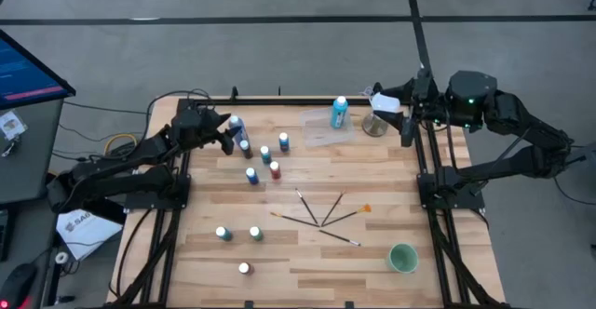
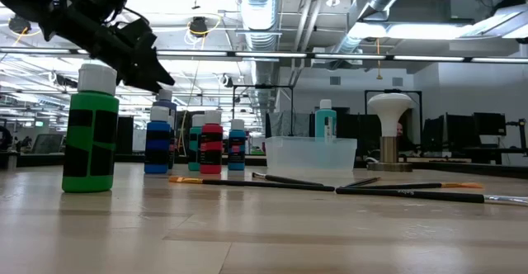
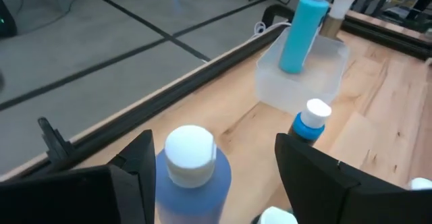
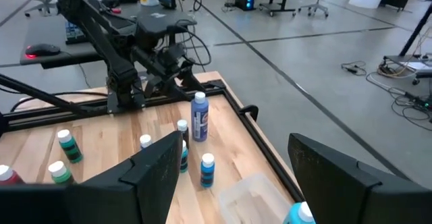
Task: Pick & Place Paint Supplies
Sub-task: Put the large purple paint bottle into the transparent bin
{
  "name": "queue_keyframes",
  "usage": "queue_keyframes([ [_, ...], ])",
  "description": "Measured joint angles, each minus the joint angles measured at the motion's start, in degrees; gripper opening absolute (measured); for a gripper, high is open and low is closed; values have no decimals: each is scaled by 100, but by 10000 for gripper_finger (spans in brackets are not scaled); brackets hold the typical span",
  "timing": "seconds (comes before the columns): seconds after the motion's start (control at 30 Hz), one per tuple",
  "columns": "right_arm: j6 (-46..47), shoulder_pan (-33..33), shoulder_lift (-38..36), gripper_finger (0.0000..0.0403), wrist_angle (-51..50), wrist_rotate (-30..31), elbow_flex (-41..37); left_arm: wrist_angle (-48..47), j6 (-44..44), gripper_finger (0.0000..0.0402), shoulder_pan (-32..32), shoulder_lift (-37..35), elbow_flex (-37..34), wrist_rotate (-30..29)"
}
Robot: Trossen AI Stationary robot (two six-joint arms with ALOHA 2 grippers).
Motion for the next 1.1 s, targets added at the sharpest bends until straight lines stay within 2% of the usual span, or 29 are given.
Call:
queue_keyframes([
  [0.4,102,-24,-11,265,7,-23,0,572,365,204,7,745,-4,50],
  [0.53,120,-24,-13,265,8,-22,0,651,363,164,7,888,-4,50],
  [0.87,151,-24,-13,265,7,-23,0,651,351,22,7,941,-4,-79],
  [0.93,149,-24,-13,265,7,-22,0,651,343,8,7,941,-4,-113],
  [1.1,149,-24,-13,265,7,-22,0,597,160,2,7,944,98,-213],
])
